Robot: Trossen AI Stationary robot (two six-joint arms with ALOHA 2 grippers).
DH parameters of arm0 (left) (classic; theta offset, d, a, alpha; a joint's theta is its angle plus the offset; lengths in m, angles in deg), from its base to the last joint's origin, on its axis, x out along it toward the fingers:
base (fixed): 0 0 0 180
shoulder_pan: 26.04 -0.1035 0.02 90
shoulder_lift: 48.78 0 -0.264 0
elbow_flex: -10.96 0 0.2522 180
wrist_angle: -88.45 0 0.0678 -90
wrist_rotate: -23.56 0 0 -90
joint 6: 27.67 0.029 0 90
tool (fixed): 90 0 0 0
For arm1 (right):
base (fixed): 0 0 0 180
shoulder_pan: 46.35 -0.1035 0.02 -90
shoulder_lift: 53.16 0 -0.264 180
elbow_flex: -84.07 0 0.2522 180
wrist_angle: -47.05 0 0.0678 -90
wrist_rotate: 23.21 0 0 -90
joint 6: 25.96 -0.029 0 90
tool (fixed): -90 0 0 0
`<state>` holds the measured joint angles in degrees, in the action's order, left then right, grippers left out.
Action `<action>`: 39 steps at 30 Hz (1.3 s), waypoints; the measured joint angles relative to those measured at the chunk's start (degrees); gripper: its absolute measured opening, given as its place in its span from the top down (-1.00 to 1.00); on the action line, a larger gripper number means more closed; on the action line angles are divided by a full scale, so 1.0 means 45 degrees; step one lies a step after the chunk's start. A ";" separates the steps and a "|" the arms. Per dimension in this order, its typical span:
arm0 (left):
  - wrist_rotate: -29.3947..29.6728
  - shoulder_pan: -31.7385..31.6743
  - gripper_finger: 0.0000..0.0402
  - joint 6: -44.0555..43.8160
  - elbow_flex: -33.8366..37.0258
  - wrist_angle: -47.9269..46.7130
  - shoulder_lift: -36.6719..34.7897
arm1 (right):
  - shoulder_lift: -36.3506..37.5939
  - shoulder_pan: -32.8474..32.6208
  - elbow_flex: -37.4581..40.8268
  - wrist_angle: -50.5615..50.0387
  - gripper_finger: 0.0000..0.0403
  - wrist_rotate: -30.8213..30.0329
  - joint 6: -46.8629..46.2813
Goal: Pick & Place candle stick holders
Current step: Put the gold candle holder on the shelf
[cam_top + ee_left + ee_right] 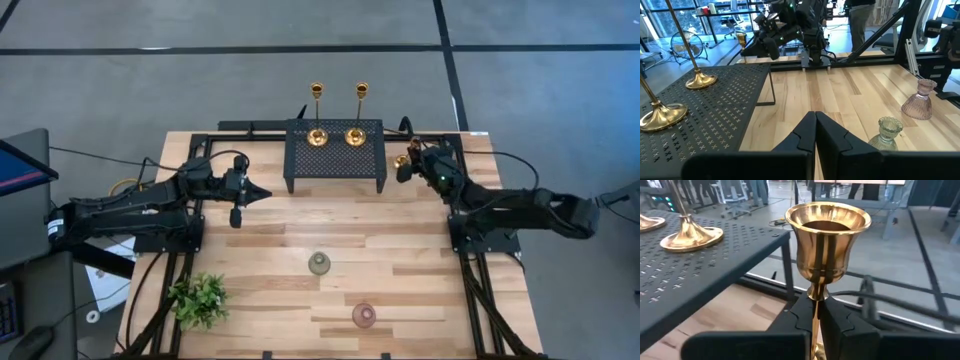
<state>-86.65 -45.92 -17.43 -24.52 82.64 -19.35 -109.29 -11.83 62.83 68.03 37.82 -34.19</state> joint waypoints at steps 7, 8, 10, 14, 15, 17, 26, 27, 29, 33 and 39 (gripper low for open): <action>0.0000 0.0000 0.96 0.0000 0.0000 -0.0003 0.0000 | 0.2832 -0.0063 -0.1712 -0.4803 0.99 -0.0282 0.0300; 0.0000 -0.0004 0.96 0.0000 0.0000 -0.0003 0.0000 | 0.3124 -0.0112 -0.2120 -0.5457 0.99 -0.0302 0.0329; 0.0000 -0.0003 0.96 0.0000 0.0000 -0.0003 0.0000 | 0.3624 -0.0290 -0.2976 -0.6714 0.99 -0.0397 0.0588; 0.0000 0.0000 0.96 0.0000 0.0000 -0.0003 0.0000 | 0.4168 -0.0824 -0.4849 -0.9189 0.99 -0.0702 0.0784; 0.0000 -0.0001 0.96 0.0000 0.0000 -0.0003 0.0000 | 0.4185 -0.0996 -0.5236 -0.9573 0.99 -0.0680 0.0788; 0.0000 0.0000 0.96 0.0000 0.0000 -0.0003 0.0000 | 0.4135 -0.1424 -0.5865 -0.9965 1.00 -0.0451 0.0825; 0.0000 0.0000 0.96 0.0000 0.0000 -0.0003 0.0000 | 0.2622 -0.3593 -0.6894 -0.9273 1.00 0.0632 0.0380; 0.0000 -0.0003 0.96 0.0000 0.0000 -0.0003 0.0000 | 0.2342 -0.3774 -0.6947 -0.9060 1.00 0.0826 0.0378; 0.0000 0.0000 0.96 0.0000 0.0000 -0.0003 0.0000 | 0.1760 -0.4074 -0.7088 -0.8589 1.00 0.1093 0.0381; 0.0000 -0.0004 0.96 0.0000 0.0000 -0.0003 0.0000 | 0.0476 -0.4342 -0.7614 -0.7940 1.00 0.1829 0.0537; 0.0000 0.0000 0.96 0.0000 0.0000 -0.0003 0.0000 | -0.1409 -0.4083 -0.8666 -0.7132 1.00 0.3050 0.0944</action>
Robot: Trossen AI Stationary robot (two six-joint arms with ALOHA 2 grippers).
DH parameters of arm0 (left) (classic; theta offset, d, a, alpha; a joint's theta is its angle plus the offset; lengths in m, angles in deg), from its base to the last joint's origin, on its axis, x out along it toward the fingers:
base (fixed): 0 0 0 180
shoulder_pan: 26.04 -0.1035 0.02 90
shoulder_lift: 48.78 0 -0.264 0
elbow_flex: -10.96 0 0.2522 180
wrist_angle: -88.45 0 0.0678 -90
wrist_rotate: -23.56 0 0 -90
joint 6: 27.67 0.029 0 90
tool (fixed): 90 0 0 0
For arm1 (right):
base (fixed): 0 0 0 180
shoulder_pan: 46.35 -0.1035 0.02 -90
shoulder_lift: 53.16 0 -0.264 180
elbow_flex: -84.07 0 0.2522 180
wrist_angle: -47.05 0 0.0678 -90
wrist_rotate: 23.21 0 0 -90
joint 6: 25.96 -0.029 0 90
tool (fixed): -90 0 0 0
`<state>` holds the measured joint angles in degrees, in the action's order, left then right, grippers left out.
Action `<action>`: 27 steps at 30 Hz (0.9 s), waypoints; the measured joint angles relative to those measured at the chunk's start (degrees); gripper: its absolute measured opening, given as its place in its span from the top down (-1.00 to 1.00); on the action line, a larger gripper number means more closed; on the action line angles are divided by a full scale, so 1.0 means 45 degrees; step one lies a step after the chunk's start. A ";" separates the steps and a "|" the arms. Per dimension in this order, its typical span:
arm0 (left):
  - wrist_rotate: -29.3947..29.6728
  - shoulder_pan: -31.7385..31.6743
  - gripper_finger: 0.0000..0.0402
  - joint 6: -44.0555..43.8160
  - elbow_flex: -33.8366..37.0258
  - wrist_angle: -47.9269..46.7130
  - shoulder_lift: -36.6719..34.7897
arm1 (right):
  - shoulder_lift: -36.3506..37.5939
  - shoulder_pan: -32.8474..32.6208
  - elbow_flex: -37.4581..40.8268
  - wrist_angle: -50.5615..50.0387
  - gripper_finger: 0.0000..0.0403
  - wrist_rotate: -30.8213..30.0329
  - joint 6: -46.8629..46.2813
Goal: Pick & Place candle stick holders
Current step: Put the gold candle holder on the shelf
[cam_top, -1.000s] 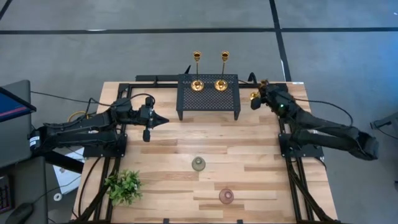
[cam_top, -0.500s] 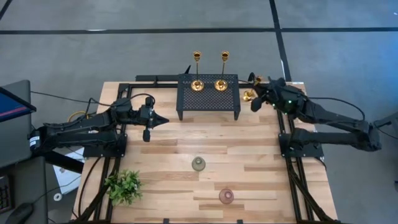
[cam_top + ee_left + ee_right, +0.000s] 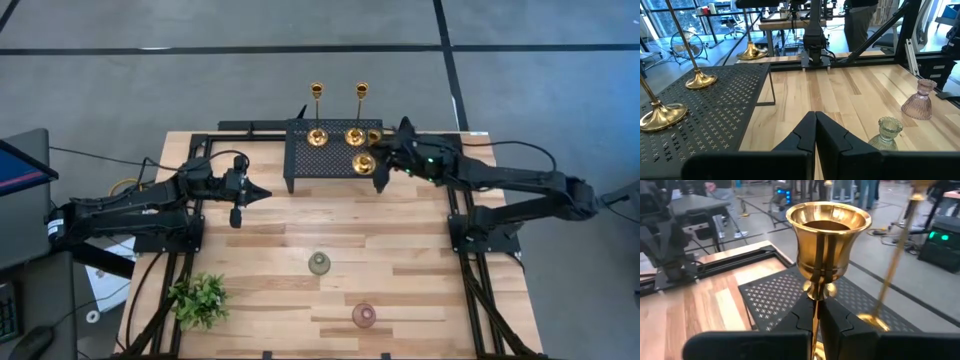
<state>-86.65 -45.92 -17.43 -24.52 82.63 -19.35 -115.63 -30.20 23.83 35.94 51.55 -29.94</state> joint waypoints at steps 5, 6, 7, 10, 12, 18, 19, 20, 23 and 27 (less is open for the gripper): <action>0.0000 -0.0001 0.96 -0.0003 0.0000 0.0001 0.0000 | -0.1544 0.0339 -0.0861 0.0765 1.00 0.1148 0.0324; 0.0000 0.0000 0.96 -0.0002 0.0000 0.0000 0.0000 | -0.1827 0.0424 -0.1007 0.0867 1.00 0.1380 0.0362; 0.0000 -0.0003 0.96 -0.0002 0.0000 0.0000 0.0000 | -0.2106 0.0485 -0.1163 0.0972 1.00 0.1490 0.0443; 0.0000 0.0000 0.96 -0.0003 0.0000 -0.0005 0.0000 | -0.2904 0.0674 -0.1622 0.1231 1.00 0.1802 0.0557; 0.0000 -0.0004 0.96 0.0000 0.0000 -0.0005 -0.0002 | -0.3362 0.0795 -0.1933 0.1318 1.00 0.2055 0.0586; 0.0000 -0.0002 0.96 0.0000 0.0000 -0.0005 0.0000 | -0.4523 0.1149 -0.2501 0.1406 1.00 0.2413 0.0586; 0.0000 0.0000 0.96 0.0000 0.0000 -0.0005 0.0000 | -0.4685 0.1218 -0.2570 0.1503 1.00 0.2422 0.0586; 0.0000 -0.0002 0.96 -0.0002 0.0000 -0.0005 0.0000 | -0.4814 0.1292 -0.2642 0.1568 1.00 0.2418 0.0586; 0.0000 -0.0004 0.96 0.0000 0.0000 -0.0005 0.0000 | -0.5050 0.1552 -0.2686 0.1557 1.00 0.2418 0.0581; 0.0000 -0.0004 0.96 -0.0003 0.0000 -0.0005 0.0000 | -0.5141 0.1823 -0.2699 0.1629 1.00 0.2413 0.0557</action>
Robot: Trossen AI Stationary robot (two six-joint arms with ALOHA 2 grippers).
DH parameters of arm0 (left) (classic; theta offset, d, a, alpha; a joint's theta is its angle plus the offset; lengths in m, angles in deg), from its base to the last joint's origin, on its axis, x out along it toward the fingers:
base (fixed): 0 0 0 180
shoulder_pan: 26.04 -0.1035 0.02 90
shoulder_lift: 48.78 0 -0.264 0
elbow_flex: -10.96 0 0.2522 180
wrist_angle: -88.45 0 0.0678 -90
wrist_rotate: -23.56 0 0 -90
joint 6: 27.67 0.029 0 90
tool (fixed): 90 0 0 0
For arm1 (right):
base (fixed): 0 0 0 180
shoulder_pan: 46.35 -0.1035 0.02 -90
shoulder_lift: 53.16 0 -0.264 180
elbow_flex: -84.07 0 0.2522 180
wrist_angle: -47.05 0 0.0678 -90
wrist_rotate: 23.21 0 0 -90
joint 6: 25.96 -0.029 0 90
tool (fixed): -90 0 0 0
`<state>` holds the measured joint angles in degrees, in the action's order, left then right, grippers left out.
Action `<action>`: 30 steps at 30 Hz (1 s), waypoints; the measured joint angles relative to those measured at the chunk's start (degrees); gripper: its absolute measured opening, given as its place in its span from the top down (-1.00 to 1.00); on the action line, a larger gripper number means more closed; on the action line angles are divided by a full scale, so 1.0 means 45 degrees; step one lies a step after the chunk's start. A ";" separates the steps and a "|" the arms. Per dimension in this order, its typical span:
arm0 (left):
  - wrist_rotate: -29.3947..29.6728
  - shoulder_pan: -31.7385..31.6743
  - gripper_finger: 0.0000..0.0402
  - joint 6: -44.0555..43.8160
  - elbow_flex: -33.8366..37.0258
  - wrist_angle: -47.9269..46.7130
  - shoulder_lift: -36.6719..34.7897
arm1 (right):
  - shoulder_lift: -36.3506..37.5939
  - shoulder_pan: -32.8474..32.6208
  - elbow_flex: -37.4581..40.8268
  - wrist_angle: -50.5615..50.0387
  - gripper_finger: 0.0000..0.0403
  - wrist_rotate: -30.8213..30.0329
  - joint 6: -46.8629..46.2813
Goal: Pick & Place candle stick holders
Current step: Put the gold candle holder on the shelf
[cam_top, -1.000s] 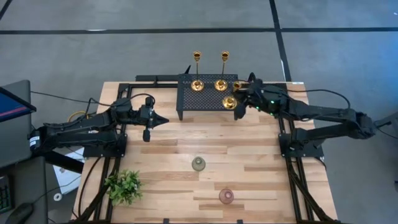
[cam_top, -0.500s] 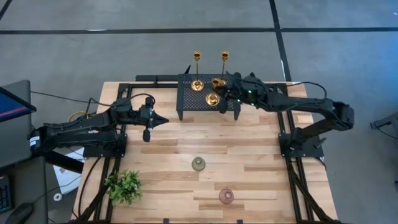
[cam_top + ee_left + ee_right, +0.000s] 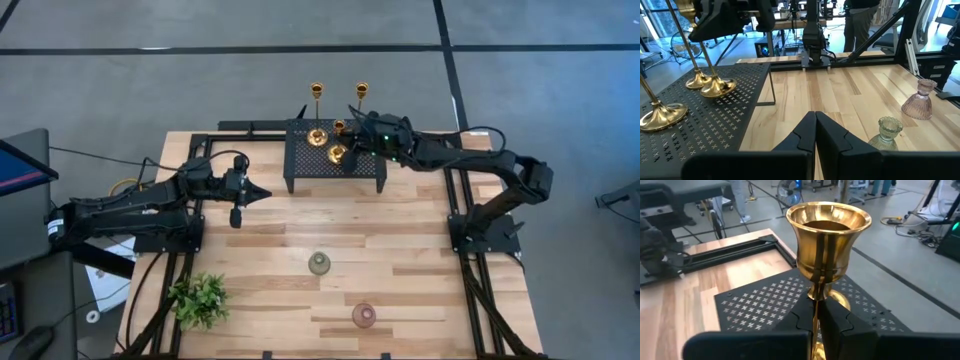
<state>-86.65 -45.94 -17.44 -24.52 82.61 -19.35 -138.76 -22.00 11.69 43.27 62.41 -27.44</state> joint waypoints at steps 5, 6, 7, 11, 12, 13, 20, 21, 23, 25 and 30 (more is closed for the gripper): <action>0.0000 0.0004 0.96 0.0003 0.0000 0.0000 0.0000 | 0.0002 0.0065 -0.0007 -0.0006 1.00 0.0049 -0.0106; 0.0000 0.0000 0.96 0.0003 0.0000 0.0000 0.0000 | 0.0004 0.0055 -0.0007 -0.0003 1.00 0.0146 -0.0123; 0.0000 0.0000 0.96 0.0003 0.0000 0.0000 0.0000 | 0.0005 0.0055 -0.0007 -0.0005 1.00 0.0310 -0.0221; 0.0000 0.0000 0.96 0.0002 0.0000 0.0000 -0.0001 | 0.0005 -0.0003 -0.0007 -0.0010 1.00 0.0548 -0.0340; 0.0000 0.0003 0.96 -0.0002 0.0000 0.0000 0.0000 | 0.0005 -0.0003 -0.0007 -0.0010 1.00 0.0548 -0.0344; 0.0000 0.0000 0.96 0.0003 0.0000 0.0000 0.0000 | 0.0005 0.0001 -0.0007 -0.0010 1.00 0.0548 -0.0344; 0.0000 0.0000 0.96 0.0003 0.0000 0.0000 0.0000 | 0.0005 0.0006 -0.0007 -0.0199 1.00 0.0548 -0.0446; 0.0000 0.0003 0.96 -0.0002 0.0000 0.0000 0.0000 | 0.0005 0.0006 -0.0007 -0.0243 1.00 0.0571 -0.0494; 0.0000 0.0004 0.96 -0.0001 0.0000 0.0000 0.0000 | 0.0005 0.0006 -0.0007 -0.0249 1.00 0.0634 -0.0593; 0.0000 0.0000 0.96 -0.0002 0.0000 0.0000 -0.0001 | 0.0010 0.0006 -0.0007 -0.0248 0.99 0.0641 -0.0648; 0.0000 0.0004 0.96 0.0000 0.0000 0.0001 0.0000 | 0.0010 0.0006 -0.0007 -0.0248 0.99 0.0641 -0.0660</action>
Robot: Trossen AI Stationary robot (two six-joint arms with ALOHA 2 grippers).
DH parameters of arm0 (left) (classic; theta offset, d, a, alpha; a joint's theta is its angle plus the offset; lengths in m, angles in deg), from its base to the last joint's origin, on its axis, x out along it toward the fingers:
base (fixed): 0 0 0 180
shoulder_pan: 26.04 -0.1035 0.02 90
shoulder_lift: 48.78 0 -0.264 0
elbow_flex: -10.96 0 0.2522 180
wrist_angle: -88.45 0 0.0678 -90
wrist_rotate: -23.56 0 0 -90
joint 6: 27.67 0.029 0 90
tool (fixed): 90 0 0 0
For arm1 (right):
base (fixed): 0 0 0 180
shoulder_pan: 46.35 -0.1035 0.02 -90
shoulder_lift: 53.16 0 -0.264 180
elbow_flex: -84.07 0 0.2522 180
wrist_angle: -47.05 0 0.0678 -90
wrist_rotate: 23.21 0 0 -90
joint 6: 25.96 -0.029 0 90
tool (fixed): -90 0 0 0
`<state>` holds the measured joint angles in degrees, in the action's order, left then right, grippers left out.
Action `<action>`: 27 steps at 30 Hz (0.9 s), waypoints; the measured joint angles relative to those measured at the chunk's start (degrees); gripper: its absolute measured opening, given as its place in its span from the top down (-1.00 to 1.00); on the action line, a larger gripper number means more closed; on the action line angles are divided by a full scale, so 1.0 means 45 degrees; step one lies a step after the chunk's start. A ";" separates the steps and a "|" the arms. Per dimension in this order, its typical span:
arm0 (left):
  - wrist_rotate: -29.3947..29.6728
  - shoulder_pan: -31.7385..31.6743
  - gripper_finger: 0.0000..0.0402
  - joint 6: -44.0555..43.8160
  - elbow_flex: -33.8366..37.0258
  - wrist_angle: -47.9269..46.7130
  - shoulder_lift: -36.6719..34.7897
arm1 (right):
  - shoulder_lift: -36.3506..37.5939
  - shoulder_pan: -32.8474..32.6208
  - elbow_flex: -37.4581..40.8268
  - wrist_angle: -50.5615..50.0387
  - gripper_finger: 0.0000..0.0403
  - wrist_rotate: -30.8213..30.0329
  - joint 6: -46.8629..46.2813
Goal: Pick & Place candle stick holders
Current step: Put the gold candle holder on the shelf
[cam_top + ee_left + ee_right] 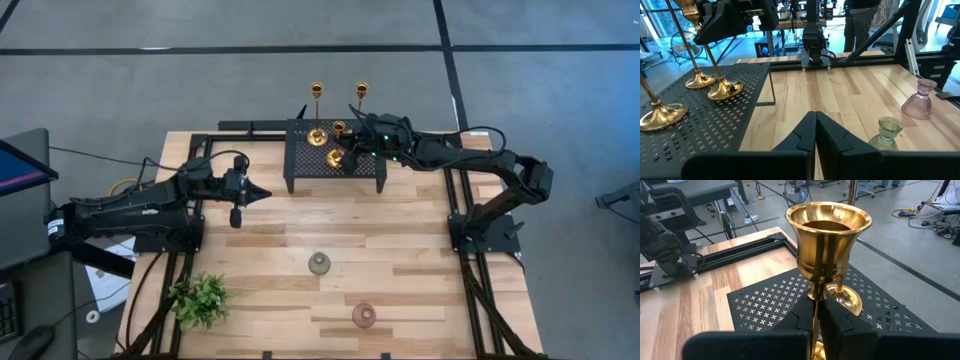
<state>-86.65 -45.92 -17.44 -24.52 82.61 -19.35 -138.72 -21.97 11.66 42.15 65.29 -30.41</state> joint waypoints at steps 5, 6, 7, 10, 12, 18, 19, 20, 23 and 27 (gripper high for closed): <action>0.0000 -0.0003 0.96 -0.0001 0.0000 -0.0001 0.0000 | 0.0000 0.0000 0.0000 0.0034 0.90 0.0000 -0.0023; 0.0000 -0.0004 0.96 -0.0002 0.0000 -0.0001 -0.0002 | 0.0000 0.0000 0.0000 0.0030 0.87 0.0000 -0.0024; 0.0000 -0.0001 0.96 0.0000 0.0000 -0.0001 0.0000 | 0.0000 0.0000 0.0000 0.0033 0.84 0.0004 -0.0024; 0.0000 -0.0002 0.96 0.0000 0.0000 -0.0001 -0.0002 | 0.0000 0.0000 0.0000 0.0034 0.77 0.0036 -0.0022; 0.0000 -0.0001 0.96 0.0000 0.0000 -0.0001 0.0000 | 0.0000 0.0000 0.0000 0.0034 0.76 0.0039 -0.0019; 0.0000 -0.0002 0.96 0.0001 0.0000 -0.0001 0.0000 | 0.0000 0.0000 0.0000 0.0034 0.76 0.0223 -0.0013; 0.0000 0.0000 0.96 0.0000 0.0000 -0.0001 -0.0001 | 0.0000 0.0000 0.0000 0.0034 0.75 0.0482 0.0000; 0.0000 -0.0001 0.96 -0.0002 0.0000 -0.0001 -0.0005 | 0.0000 0.0001 0.0000 0.0034 0.74 0.0754 -0.0006; 0.0000 0.0001 0.96 0.0003 0.0000 -0.0001 0.0000 | 0.0000 0.0015 0.0000 0.0034 0.69 0.1127 -0.0015; 0.0000 -0.0001 0.96 -0.0021 0.0000 -0.0006 -0.0001 | 0.0005 0.0027 0.0000 0.0039 0.58 0.1039 -0.0015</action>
<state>-86.65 -45.92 -17.54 -24.52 82.59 -19.35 -138.70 -21.85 11.66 42.33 69.97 -30.47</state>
